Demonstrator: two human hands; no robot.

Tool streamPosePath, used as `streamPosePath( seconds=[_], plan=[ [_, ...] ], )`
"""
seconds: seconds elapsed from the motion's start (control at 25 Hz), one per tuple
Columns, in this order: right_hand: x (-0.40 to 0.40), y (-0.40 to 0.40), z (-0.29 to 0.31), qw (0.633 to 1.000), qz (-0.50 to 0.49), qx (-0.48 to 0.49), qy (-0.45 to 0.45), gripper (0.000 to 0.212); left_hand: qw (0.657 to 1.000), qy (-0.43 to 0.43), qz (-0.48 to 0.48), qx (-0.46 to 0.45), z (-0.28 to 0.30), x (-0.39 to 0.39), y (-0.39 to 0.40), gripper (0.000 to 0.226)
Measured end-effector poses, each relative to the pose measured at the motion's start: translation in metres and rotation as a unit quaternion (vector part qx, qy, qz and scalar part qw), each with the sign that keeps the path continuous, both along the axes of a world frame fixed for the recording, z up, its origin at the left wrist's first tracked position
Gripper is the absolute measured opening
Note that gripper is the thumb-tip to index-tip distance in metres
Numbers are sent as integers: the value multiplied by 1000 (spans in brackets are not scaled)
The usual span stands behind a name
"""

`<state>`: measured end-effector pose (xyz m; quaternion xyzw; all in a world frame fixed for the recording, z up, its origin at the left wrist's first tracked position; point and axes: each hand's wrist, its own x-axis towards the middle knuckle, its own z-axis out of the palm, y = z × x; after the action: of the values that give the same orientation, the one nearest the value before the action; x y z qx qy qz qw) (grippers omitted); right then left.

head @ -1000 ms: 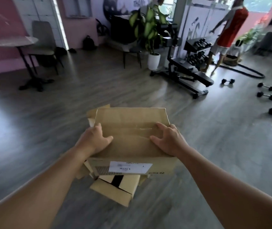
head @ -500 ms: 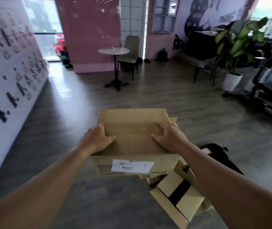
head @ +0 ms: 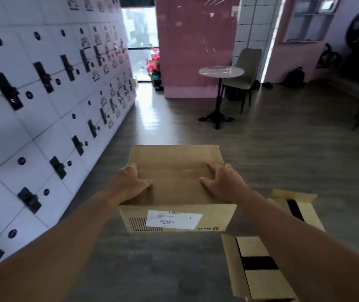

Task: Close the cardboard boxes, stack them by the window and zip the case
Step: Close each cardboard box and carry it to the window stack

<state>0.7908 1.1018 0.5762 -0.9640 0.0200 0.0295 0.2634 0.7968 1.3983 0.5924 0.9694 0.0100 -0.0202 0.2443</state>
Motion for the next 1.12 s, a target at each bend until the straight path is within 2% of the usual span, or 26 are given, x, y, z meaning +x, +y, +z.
streamPosePath(
  seconds=[0.32, 0.6, 0.8, 1.12],
  plan=[
    [206, 64, -6, 998, 62, -10, 5, 76, 998, -12, 58, -9, -17, 172, 65, 32],
    [409, 113, 12, 998, 55, -22, 4, 70, 998, -27, 38, -34, -19, 373, 112, 35],
    [539, 115, 6, 999, 41, -9, 9, 74, 999, -26, 19, -23, -19, 514, 117, 34],
    [797, 96, 0, 998, 61, 7, -8, 75, 999, -24, 36, -9, -19, 765, 100, 37]
  ],
)
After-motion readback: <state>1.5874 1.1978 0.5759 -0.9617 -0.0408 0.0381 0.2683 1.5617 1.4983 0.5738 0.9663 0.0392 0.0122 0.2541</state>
